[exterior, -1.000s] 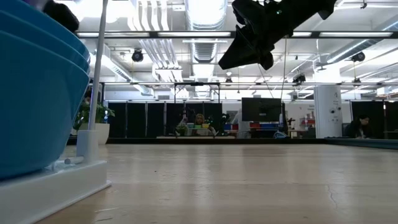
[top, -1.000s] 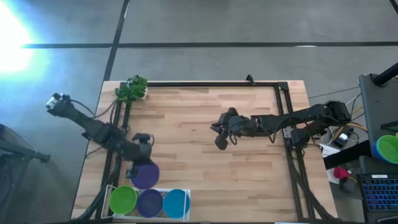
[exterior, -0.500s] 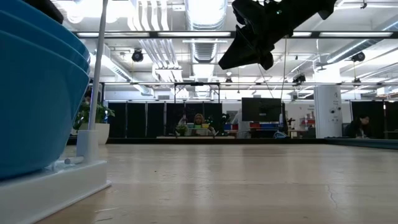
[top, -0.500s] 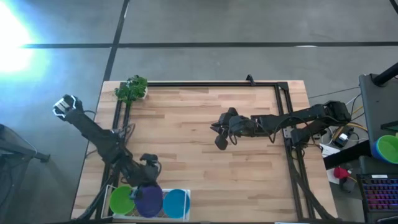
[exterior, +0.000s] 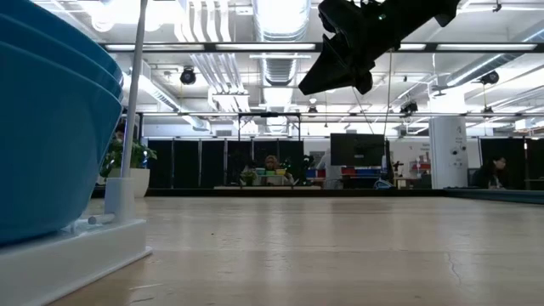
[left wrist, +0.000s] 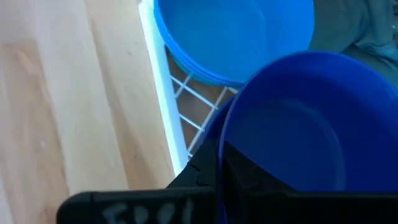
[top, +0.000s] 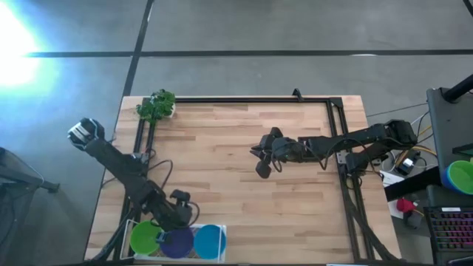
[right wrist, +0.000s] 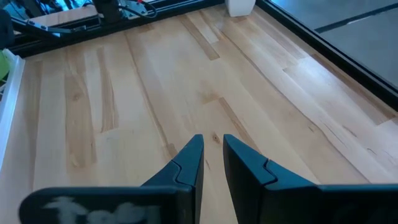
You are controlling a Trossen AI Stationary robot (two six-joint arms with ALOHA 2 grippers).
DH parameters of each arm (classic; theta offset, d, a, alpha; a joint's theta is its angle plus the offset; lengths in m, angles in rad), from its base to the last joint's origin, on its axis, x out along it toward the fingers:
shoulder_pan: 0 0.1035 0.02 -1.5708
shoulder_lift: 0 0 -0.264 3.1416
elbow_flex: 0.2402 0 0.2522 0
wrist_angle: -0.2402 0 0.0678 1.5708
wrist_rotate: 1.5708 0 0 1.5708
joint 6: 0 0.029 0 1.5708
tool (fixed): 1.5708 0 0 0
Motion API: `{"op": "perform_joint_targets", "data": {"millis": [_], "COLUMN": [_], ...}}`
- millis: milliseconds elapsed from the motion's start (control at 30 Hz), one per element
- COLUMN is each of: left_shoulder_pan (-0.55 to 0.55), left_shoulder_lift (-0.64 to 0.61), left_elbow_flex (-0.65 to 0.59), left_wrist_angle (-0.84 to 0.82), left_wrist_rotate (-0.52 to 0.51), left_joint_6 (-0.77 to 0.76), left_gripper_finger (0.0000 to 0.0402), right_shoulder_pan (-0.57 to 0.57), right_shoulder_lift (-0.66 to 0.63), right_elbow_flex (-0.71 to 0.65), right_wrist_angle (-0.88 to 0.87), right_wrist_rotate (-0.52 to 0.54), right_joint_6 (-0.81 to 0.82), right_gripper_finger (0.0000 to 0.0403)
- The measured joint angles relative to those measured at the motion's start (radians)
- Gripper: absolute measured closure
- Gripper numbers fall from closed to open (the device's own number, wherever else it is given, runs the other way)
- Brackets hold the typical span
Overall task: Pick & Place Mini bowls
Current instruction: Stack the purple bowl on the purple bowl on the shelf
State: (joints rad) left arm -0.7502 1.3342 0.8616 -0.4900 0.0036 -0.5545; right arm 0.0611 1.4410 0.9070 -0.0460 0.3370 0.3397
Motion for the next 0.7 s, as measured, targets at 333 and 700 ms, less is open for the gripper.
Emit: {"op": "perform_joint_targets", "data": {"millis": [333, 700], "left_shoulder_pan": [0.000, 0.000], "left_shoulder_lift": [0.010, 0.008], "left_elbow_flex": [0.000, 0.000], "left_wrist_angle": [0.001, 0.001], "left_wrist_rotate": [0.024, 0.035], "left_joint_6": [-0.021, -0.020], "left_gripper_finger": [0.0401, 0.0400], "right_shoulder_pan": [0.000, 0.000], "right_shoulder_lift": [0.000, 0.000], "right_elbow_flex": [0.000, 0.000], "right_wrist_angle": [0.000, 0.000], "right_wrist_rotate": [0.000, 0.000], "right_joint_6": [0.000, 0.000], "right_gripper_finger": [0.0344, 0.0344]}}
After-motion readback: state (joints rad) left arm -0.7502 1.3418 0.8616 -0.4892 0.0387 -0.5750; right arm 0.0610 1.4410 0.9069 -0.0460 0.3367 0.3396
